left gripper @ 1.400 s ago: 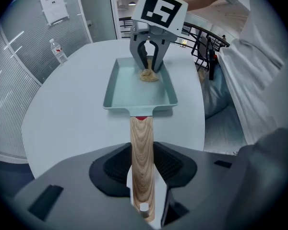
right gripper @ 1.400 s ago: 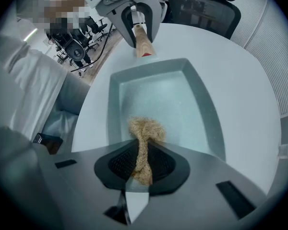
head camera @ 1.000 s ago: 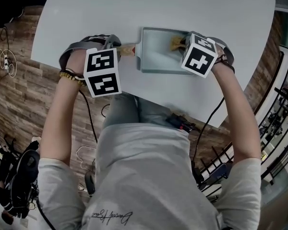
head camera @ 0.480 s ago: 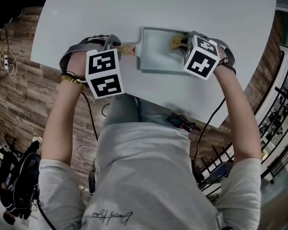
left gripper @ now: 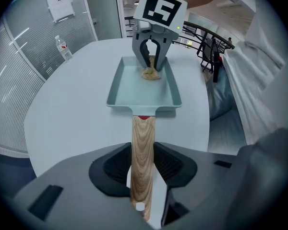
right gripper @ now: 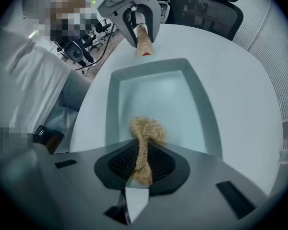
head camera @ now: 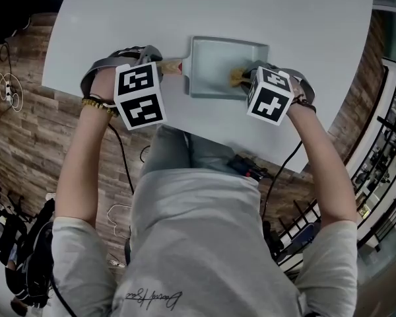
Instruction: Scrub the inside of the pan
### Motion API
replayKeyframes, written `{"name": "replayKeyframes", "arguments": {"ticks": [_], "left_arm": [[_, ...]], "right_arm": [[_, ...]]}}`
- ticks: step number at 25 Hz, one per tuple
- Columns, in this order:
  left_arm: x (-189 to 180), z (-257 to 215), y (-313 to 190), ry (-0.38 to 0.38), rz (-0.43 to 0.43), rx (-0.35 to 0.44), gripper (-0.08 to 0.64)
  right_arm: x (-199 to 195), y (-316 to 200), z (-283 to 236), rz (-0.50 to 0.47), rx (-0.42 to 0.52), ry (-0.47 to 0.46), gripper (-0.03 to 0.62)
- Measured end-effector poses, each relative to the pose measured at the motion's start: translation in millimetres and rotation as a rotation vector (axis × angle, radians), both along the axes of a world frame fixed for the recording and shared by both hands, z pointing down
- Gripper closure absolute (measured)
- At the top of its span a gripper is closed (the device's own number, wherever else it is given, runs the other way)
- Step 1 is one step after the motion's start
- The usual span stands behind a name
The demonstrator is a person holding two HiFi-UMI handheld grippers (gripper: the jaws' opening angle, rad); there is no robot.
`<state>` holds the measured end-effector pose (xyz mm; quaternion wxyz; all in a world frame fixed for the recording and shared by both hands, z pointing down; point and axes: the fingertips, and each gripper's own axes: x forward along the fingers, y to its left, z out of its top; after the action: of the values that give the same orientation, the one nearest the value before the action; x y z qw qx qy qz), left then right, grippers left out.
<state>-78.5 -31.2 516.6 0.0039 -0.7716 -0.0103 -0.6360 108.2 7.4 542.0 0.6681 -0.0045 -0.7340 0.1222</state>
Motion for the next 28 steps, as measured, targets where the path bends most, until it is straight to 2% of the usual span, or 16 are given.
{"name": "replayKeyframes", "arguments": {"ticks": [6, 17, 28], "left_arm": [[6, -4, 2, -0.003, 0.006, -0.001, 0.408], [12, -7, 6, -0.019, 0.043, 0.012, 0.408], [11, -3, 4, -0.028, 0.063, 0.018, 0.408]], "right_arm": [[4, 22, -5, 0.017, -0.057, -0.010, 0.524], [9, 28, -9, -0.006, -0.033, -0.002, 0.523], [3, 23, -11, 0.068, -0.006, -0.063, 0.523]]}}
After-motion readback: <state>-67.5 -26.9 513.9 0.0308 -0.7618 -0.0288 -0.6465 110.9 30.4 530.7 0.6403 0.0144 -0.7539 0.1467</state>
